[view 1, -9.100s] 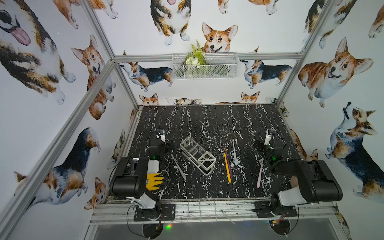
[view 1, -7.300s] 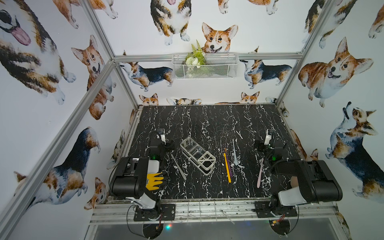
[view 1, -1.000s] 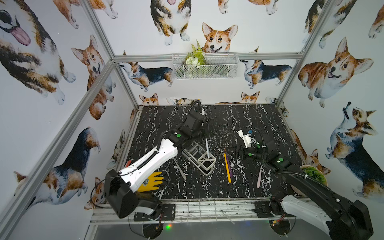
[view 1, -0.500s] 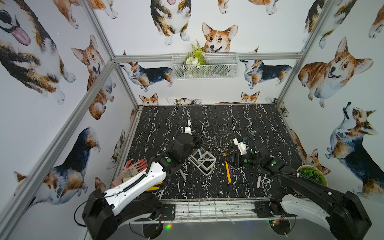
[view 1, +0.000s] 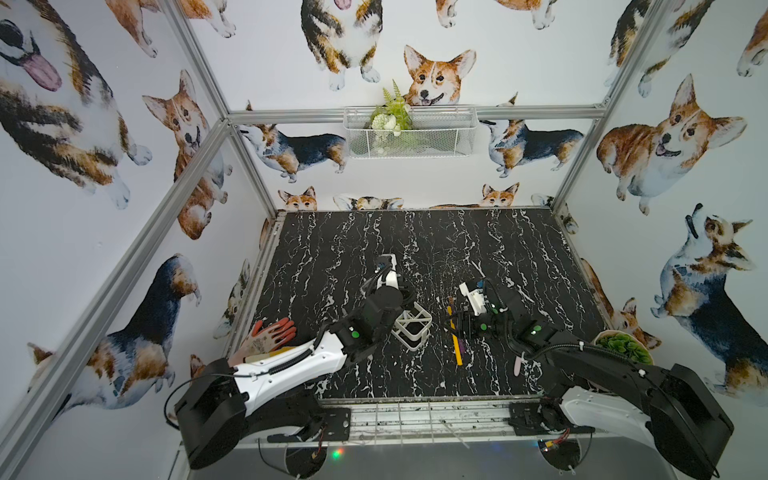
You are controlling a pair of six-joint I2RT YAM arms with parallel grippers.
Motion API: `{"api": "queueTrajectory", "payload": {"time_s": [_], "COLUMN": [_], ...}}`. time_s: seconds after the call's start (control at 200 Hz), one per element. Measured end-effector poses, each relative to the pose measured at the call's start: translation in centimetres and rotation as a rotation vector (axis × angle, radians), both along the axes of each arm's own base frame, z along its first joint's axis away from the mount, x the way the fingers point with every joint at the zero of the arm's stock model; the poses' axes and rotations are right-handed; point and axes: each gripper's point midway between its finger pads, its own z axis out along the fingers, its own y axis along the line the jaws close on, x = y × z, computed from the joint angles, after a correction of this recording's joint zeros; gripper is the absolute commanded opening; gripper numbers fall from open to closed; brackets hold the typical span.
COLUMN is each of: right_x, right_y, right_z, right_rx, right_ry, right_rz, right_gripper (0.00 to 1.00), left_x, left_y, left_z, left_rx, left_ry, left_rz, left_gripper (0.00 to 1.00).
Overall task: Place the toothbrush into the toothbrush holder
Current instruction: Place the toothbrush in the toothbrush holder.
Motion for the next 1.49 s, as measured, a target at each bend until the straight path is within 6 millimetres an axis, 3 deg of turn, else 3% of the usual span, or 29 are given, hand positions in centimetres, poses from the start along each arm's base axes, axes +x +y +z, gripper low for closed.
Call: {"api": "queueTrajectory", "payload": {"time_s": [0.255,0.505,0.671,0.821,1.016,1.131,1.276,1.491], "right_x": [-0.3,-0.5,-0.6,-0.8,-1.1,-1.2,-1.6,-2.2], "right_y": [0.1,-0.7,-1.8,-2.4,-3.2,-4.0,-5.4,-6.6], "right_z": [-0.1,1.1,0.8,0.5,0.1,-0.2,-2.3,-6.2], "right_rx": [-0.002,0.012,-0.016,-0.033,-0.082,-0.131,-0.248,-0.407], "right_ry": [-0.014,-0.065,-0.072,-0.072,-0.047,-0.026,0.039,0.157], "right_rz": [-0.004,-0.026,-0.061,-0.079,-0.096,-0.114,-0.141,-0.134], "right_gripper": [0.6,0.6,0.6,0.6,0.61,0.62,0.62,0.6], "left_x": [-1.5,-1.8,-2.0,-2.3,-2.7,-2.8,-3.0,-3.7], "left_y": [-0.6,0.3,1.1,1.7,2.0,2.4,3.1,4.3], "left_z": [-3.9,-5.2,-5.9,-6.3,-4.8,-2.6,0.7,3.8], "left_rx": [0.065,0.026,-0.016,-0.019,-0.041,-0.059,-0.063,-0.012], "left_ry": [-0.017,-0.034,-0.04,-0.042,-0.059,-0.072,-0.076,-0.009], "left_rz": [0.007,0.048,0.076,0.087,0.083,0.09,0.106,0.108], "left_gripper": [0.0,0.02,0.14,0.37,0.63,0.75,0.77,0.84]}}
